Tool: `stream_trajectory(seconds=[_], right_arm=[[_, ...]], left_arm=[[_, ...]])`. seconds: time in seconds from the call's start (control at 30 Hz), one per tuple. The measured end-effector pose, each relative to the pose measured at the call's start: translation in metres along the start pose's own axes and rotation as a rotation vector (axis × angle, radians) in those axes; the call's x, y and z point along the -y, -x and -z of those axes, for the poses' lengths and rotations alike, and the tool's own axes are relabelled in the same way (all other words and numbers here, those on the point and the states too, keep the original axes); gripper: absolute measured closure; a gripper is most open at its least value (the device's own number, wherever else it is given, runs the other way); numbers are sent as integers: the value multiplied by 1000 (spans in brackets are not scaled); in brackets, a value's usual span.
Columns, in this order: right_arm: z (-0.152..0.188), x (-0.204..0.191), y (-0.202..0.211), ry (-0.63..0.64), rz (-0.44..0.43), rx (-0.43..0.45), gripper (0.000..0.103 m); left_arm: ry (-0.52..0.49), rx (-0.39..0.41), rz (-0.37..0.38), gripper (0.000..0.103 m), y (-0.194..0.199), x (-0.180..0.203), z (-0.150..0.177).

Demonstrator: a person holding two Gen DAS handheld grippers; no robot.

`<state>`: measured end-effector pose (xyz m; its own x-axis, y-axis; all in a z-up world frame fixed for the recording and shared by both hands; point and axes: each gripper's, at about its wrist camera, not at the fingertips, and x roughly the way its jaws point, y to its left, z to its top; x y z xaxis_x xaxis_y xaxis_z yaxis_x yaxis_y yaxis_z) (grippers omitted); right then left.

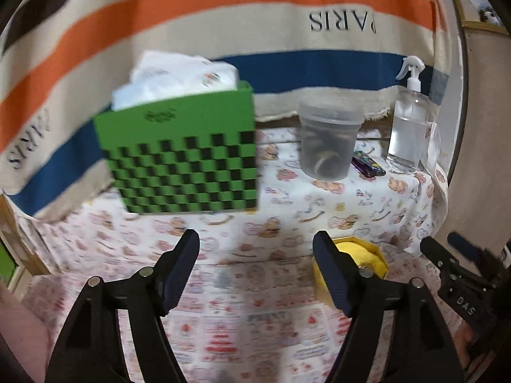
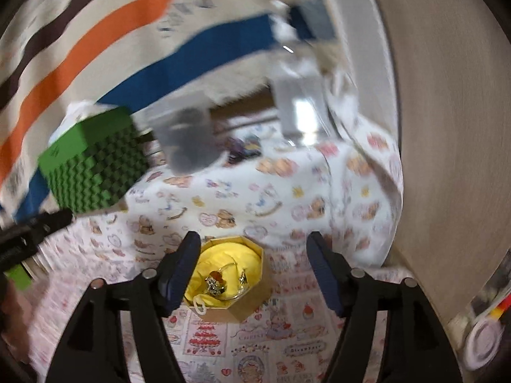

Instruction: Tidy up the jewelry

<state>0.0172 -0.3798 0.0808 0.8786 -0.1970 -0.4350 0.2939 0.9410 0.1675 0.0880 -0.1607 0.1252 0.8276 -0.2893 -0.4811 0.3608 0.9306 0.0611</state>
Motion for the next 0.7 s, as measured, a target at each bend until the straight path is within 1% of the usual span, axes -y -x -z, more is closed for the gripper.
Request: stream_trajectory(seconds=[0.03, 0.07, 0.1, 0.13, 0.17, 0.2, 0.23, 0.27, 0.33, 0.4, 0.5, 0.57, 0.63, 0.7], right_arm=[[1, -7, 3, 33, 1, 15, 29], [1, -12, 4, 53, -6, 23, 26], [2, -17, 6, 72, -17, 30, 21], [2, -20, 9, 82, -23, 38, 19], [1, -23, 11, 89, -28, 46, 18], [1, -25, 13, 95, -31, 53, 13], [0, -28, 18, 105, -39, 67, 5], [0, -29, 21, 108, -41, 77, 2], [2, -30, 31, 120, -43, 114, 0], [5, -34, 37, 141, -49, 133, 0], [12, -41, 44, 182, -67, 147, 0], [16, -46, 46, 206, -85, 153, 0], [22, -52, 47, 236, -115, 156, 0], [28, -55, 44, 253, -128, 149, 0]], left_arm=[[1, 17, -3, 20, 6, -5, 2], [4, 32, -6, 17, 11, -8, 4], [5, 51, -12, 16, 17, -13, 7], [2, 64, -18, 15, 22, -17, 10], [-4, 79, -24, 12, 27, -20, 14], [-6, 95, -28, 9, 32, -24, 18], [-6, 107, -29, 6, 35, -26, 21], [-5, 110, -28, 5, 37, -28, 25], [-4, 93, -32, 4, 38, -34, 32], [-1, 99, -38, 4, 40, -37, 40], [-7, 115, -45, 4, 43, -42, 50], [-1, 126, -45, 0, 45, -45, 55], [3, 116, -68, 0, 43, -47, 61], [6, 109, -72, 0, 39, -50, 66]])
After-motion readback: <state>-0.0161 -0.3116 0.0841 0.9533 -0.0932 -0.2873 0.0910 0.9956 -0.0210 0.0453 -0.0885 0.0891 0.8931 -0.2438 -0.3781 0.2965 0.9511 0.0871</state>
